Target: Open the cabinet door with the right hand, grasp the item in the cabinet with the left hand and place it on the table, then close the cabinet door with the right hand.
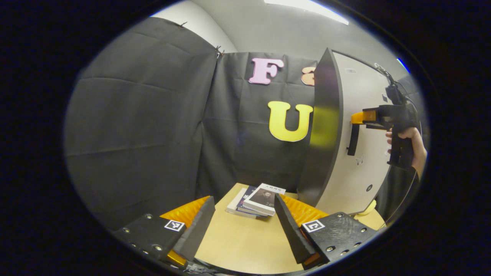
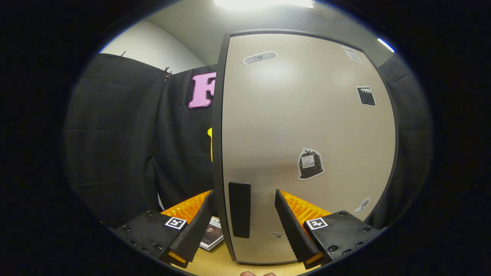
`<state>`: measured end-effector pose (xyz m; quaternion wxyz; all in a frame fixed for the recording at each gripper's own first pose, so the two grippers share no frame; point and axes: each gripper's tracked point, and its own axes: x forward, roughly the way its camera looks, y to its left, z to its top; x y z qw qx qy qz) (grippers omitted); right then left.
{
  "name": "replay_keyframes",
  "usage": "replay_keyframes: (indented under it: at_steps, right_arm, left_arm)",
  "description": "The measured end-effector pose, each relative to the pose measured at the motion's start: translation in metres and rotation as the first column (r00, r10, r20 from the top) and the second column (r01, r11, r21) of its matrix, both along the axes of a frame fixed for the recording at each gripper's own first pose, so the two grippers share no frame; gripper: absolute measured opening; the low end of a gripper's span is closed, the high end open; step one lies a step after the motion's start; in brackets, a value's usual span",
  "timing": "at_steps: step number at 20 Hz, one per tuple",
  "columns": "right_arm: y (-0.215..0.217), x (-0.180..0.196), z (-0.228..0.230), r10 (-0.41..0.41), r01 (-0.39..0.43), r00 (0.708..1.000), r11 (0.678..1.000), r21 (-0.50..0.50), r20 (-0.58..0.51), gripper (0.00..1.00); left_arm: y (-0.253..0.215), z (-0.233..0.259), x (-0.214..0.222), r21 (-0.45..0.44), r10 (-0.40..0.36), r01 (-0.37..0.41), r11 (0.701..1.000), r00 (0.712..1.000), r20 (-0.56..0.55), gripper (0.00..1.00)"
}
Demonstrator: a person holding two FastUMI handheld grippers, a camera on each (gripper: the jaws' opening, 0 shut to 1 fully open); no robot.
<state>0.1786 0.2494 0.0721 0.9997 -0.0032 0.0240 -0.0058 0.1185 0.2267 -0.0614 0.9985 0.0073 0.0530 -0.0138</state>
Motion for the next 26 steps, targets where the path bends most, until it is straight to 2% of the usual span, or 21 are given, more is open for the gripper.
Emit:
replay_keyframes:
  at_steps: [4,9,10,11,12,13,14,15,16,17,18,19,20,21,22,24,25,26]
  right_arm:
    - [-0.001,0.012,-0.016,-0.049,0.05,0.998,0.999,0.007,-0.037,0.97]
    - [0.002,0.021,-0.029,-0.063,0.064,0.996,0.998,0.016,-0.069,0.95]
    - [0.001,0.023,-0.031,-0.073,0.074,0.995,0.997,0.016,-0.072,0.86]
    - [0.0,0.023,-0.032,-0.082,0.083,0.994,0.996,0.016,-0.076,0.67]
    - [0.003,0.026,-0.033,-0.066,0.068,0.995,0.997,0.027,-0.078,0.64]
    - [0.005,0.026,-0.035,-0.061,0.065,0.994,0.997,0.041,-0.089,0.5]
    - [0.005,0.027,-0.033,-0.067,0.071,0.994,0.996,0.046,-0.085,0.4]
    - [0.006,0.026,-0.034,-0.075,0.079,0.993,0.996,0.042,-0.087,0.36]
    - [0.006,0.024,-0.033,-0.08,0.084,0.994,0.996,0.038,-0.079,0.36]
    - [0.006,0.025,-0.034,-0.08,0.083,0.994,0.996,0.035,-0.075,0.32]
    - [0.007,0.025,-0.034,-0.074,0.077,0.995,0.996,0.04,-0.073,0.32]
    - [0.007,0.025,-0.034,-0.059,0.062,0.996,0.997,0.038,-0.071,0.27]
    - [0.007,0.024,-0.034,-0.042,0.045,0.997,0.998,0.041,-0.065,0.26]
    - [0.007,0.026,-0.035,-0.025,0.028,0.998,0.998,0.047,-0.064,0.18]
    - [0.009,0.024,-0.034,-0.01,0.013,0.998,0.999,0.04,-0.066,0.15]
    - [0.008,0.024,-0.034,0.005,-0.003,0.997,1.0,0.022,-0.075,0.14]
    - [0.009,0.022,-0.035,0.012,-0.011,0.997,1.0,0.02,-0.072,0.06]
    - [0.009,0.019,-0.034,0.018,-0.017,0.997,1.0,0.017,-0.07,0.08]
  left_arm:
    - [0.008,-0.006,0.012,-0.006,-0.006,0.006,1.0,1.0,-0.013,0.95]
    - [0.012,-0.013,0.021,-0.001,-0.017,0.017,1.0,1.0,-0.019,0.95]
    - [0.013,-0.013,0.022,-0.004,-0.018,0.018,1.0,1.0,-0.022,0.95]
    - [0.013,-0.014,0.026,-0.008,-0.021,0.02,1.0,0.999,-0.024,0.99]
    - [0.014,-0.014,0.028,-0.009,-0.024,0.024,1.0,0.999,-0.025,0.95]
    - [0.013,-0.015,0.026,-0.008,-0.027,0.027,1.0,0.999,-0.023,0.94]
    - [0.014,-0.014,0.026,-0.007,-0.028,0.028,1.0,0.999,-0.022,0.93]
    - [0.014,-0.015,0.026,-0.006,-0.029,0.029,1.0,0.999,-0.024,0.92]
    - [0.014,-0.015,0.026,-0.006,-0.03,0.03,1.0,0.999,-0.024,0.92]
    - [0.014,-0.014,0.026,-0.007,-0.031,0.031,0.999,0.999,-0.023,0.95]
    - [0.014,-0.016,0.026,-0.009,-0.033,0.033,0.999,0.999,-0.023,0.95]
    - [0.014,-0.016,0.026,-0.01,-0.035,0.035,0.999,0.999,-0.024,0.95]
    - [0.014,-0.016,0.026,-0.012,-0.034,0.034,0.999,0.999,-0.026,0.92]
    - [0.015,-0.017,0.026,-0.013,-0.035,0.034,0.999,0.999,-0.029,0.95]
    - [0.015,-0.016,0.026,-0.016,-0.036,0.035,0.999,0.999,-0.033,0.92]
    - [0.014,-0.019,0.024,-0.022,-0.042,0.041,0.999,0.998,-0.039,0.95]
    - [0.013,-0.02,0.023,-0.024,-0.046,0.045,0.999,0.998,-0.041,0.95]
    - [0.011,-0.02,0.022,-0.027,-0.053,0.051,0.998,0.998,-0.04,0.95]
